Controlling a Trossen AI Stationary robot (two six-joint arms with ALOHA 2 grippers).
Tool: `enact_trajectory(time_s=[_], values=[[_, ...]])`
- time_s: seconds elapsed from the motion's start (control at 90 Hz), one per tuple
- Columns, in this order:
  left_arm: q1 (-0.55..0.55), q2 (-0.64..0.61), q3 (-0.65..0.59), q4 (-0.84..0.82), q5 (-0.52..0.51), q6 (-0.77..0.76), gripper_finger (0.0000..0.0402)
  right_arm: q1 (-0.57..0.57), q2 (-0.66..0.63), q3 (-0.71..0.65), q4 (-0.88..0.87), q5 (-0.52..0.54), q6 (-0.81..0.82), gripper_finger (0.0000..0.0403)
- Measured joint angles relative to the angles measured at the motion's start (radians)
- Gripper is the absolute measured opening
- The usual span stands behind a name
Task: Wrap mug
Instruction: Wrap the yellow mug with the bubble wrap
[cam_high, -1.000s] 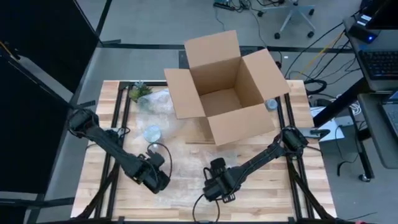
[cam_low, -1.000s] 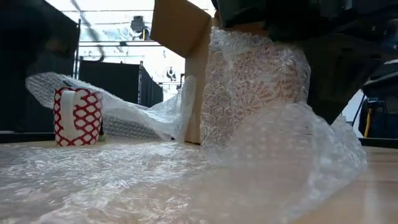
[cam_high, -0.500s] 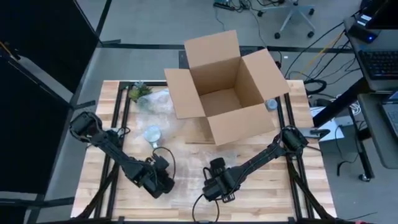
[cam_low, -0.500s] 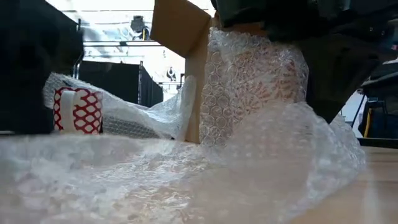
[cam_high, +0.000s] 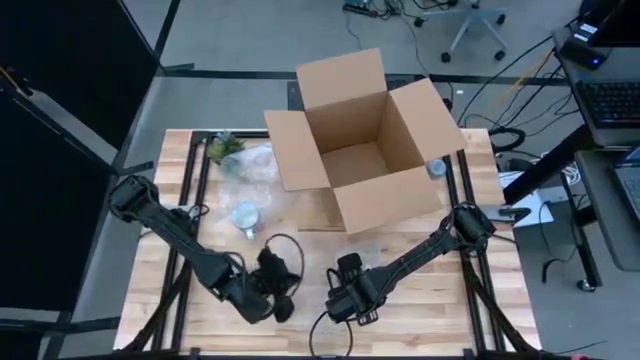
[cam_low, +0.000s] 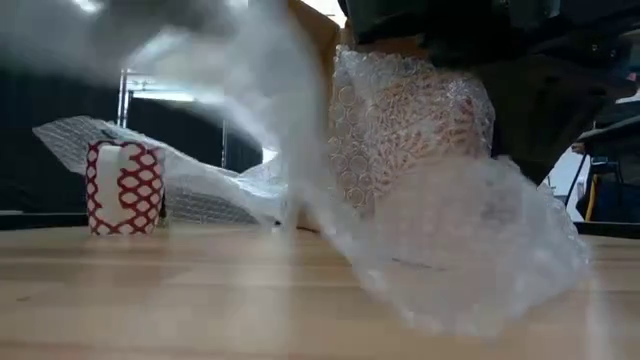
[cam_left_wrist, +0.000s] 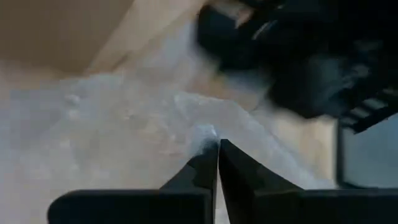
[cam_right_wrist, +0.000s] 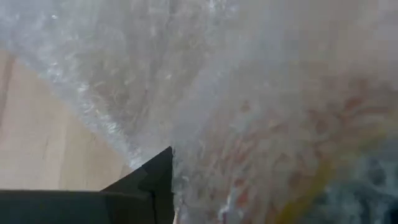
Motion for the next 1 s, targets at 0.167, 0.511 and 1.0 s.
enact_trajectory(time_s=[0.167,0.511,1.0], values=[[0.099,0.047,0.0,0.156,0.052,0.234,0.0,0.0,0.0,0.0,0.012,0.0,-0.008,0.0181],[0.217,0.182,-0.002,0.412,0.319,0.374,0.0,0.017,-0.002,-0.001,0.023,-0.001,-0.012,0.0209],[0.218,0.186,-0.003,0.402,0.325,0.412,0.0,0.019,-0.177,0.001,-0.067,0.008,0.06,0.0251]])
